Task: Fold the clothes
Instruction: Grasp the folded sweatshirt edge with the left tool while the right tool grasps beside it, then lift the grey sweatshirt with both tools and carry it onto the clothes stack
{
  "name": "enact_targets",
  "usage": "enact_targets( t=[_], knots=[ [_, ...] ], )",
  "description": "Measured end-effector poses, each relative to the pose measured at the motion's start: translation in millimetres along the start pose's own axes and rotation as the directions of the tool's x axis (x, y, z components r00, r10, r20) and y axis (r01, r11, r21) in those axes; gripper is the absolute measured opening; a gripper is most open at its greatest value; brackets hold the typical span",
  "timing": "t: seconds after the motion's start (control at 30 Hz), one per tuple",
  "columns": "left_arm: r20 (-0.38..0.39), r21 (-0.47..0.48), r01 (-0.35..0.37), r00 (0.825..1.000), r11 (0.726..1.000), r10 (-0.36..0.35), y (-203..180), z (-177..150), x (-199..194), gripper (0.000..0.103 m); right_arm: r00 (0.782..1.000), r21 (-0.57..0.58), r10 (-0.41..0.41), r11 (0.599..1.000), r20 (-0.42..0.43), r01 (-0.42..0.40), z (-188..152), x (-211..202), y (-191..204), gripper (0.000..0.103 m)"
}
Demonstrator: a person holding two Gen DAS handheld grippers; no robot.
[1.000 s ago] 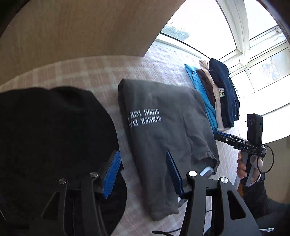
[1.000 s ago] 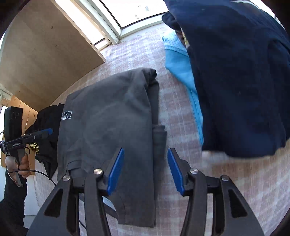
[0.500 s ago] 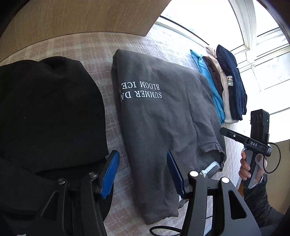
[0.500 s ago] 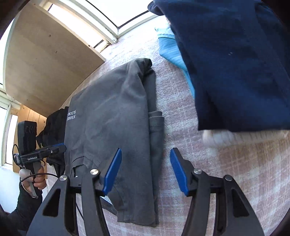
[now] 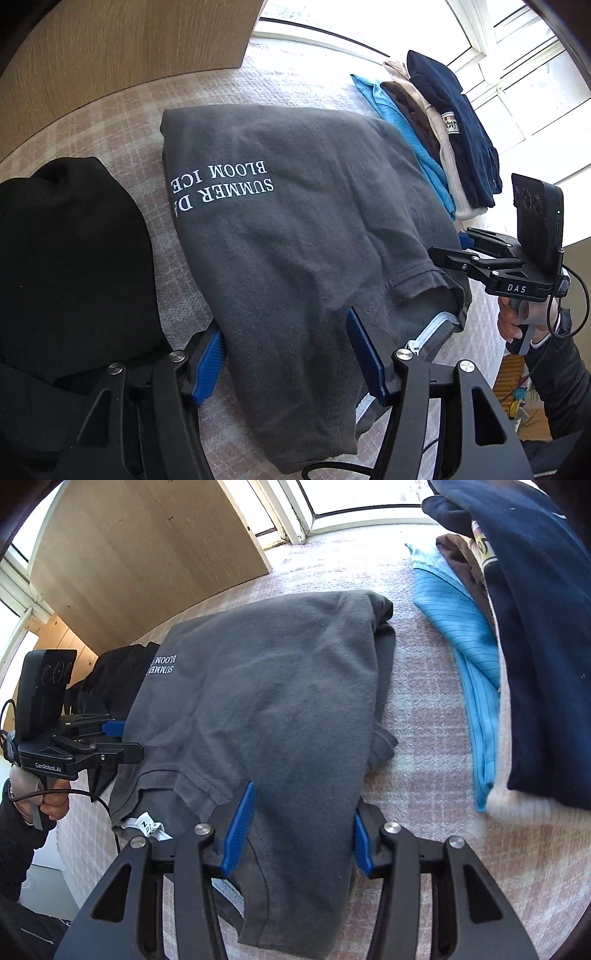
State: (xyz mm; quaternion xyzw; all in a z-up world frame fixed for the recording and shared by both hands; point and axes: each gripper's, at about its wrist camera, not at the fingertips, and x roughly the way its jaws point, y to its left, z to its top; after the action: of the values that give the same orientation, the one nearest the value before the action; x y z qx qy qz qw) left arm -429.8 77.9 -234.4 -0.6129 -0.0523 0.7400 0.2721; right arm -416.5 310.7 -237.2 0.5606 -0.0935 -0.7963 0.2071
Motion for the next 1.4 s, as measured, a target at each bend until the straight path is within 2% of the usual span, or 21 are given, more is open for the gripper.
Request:
enact_targets(
  t=[0.03,0.17,0.27,0.33,0.5,0.53,0.57,0.6,0.67,0.7,0.73,0.9,1.1,1.3,1.4],
  knots=[
    [-0.009,-0.008,-0.007,1.000,1.000,0.007,4.3,-1.8,-2.2,0.050,1.000,-0.002,0.016,1.000,-0.017,-0.016,-0.2,-1.7,-3.6,0.045],
    [-0.023,-0.051,0.081,0.996,0.995,-0.082,23.9,-9.7,-9.6,0.050,0.992,0.045,0.108,0.993,-0.059,-0.106,-4.1,-7.4,-23.0,0.048],
    [-0.038,-0.055,0.084,0.996,0.995,-0.087,23.6,-8.8,-9.4,0.050,0.986,0.077,0.158,0.985,-0.058,-0.154,-5.2,-7.1,-27.0,0.055],
    [-0.054,-0.015,0.054,0.997,0.998,-0.055,10.2,-5.3,-6.0,0.049,0.989,0.050,0.127,0.991,-0.082,-0.123,-2.7,-5.0,-19.7,0.055],
    [-0.059,0.081,-0.050,0.997,0.995,0.055,-21.6,0.3,4.1,0.049,0.992,-0.103,-0.034,0.994,-0.118,0.022,4.3,8.6,18.5,0.057],
    [-0.058,0.088,-0.050,0.997,0.995,0.055,-23.0,0.0,4.2,0.048,0.993,-0.122,-0.051,0.992,-0.108,0.038,3.3,10.0,22.8,0.055],
    [-0.057,0.094,-0.047,0.997,0.995,0.052,-23.8,-0.3,4.1,0.042,0.993,-0.135,-0.060,0.990,-0.098,0.046,2.2,10.5,25.4,0.054],
    [-0.057,0.089,-0.037,0.997,0.995,0.042,-22.7,-0.3,4.4,0.037,0.995,-0.125,-0.052,0.991,-0.090,0.041,1.5,10.3,24.4,0.044],
    [-0.058,0.077,-0.007,0.998,0.997,0.012,-19.9,0.1,5.5,0.022,0.997,-0.064,-0.009,0.998,-0.079,0.004,1.4,9.6,16.9,0.031],
    [-0.059,0.072,0.012,0.998,0.997,-0.008,-18.7,0.4,6.1,0.019,0.997,-0.038,0.012,0.999,-0.073,-0.015,1.3,9.1,13.6,0.020],
    [-0.060,0.073,0.021,0.998,0.997,-0.017,-18.6,0.6,6.6,0.018,0.997,-0.018,0.033,0.999,-0.069,-0.034,1.1,8.3,11.0,0.016],
    [-0.051,0.065,0.058,0.997,0.996,-0.055,-16.9,0.9,6.5,0.017,0.993,0.053,0.102,0.994,-0.056,-0.099,2.1,8.1,5.7,0.015],
    [-0.009,0.018,0.163,0.987,0.986,-0.163,-15.7,1.0,5.4,0.017,0.971,0.102,0.235,0.968,-0.051,-0.229,3.5,21.1,23.1,0.014],
    [0.044,0.015,0.220,0.974,0.975,-0.221,-24.4,0.7,-8.1,0.015,0.977,0.080,0.207,0.976,-0.050,-0.203,7.8,24.1,41.3,0.014],
    [0.079,0.067,0.203,0.975,0.977,-0.208,-34.4,1.4,-27.0,0.015,0.978,0.073,0.205,0.977,-0.032,-0.202,8.9,17.2,48.4,0.014]
  ],
)
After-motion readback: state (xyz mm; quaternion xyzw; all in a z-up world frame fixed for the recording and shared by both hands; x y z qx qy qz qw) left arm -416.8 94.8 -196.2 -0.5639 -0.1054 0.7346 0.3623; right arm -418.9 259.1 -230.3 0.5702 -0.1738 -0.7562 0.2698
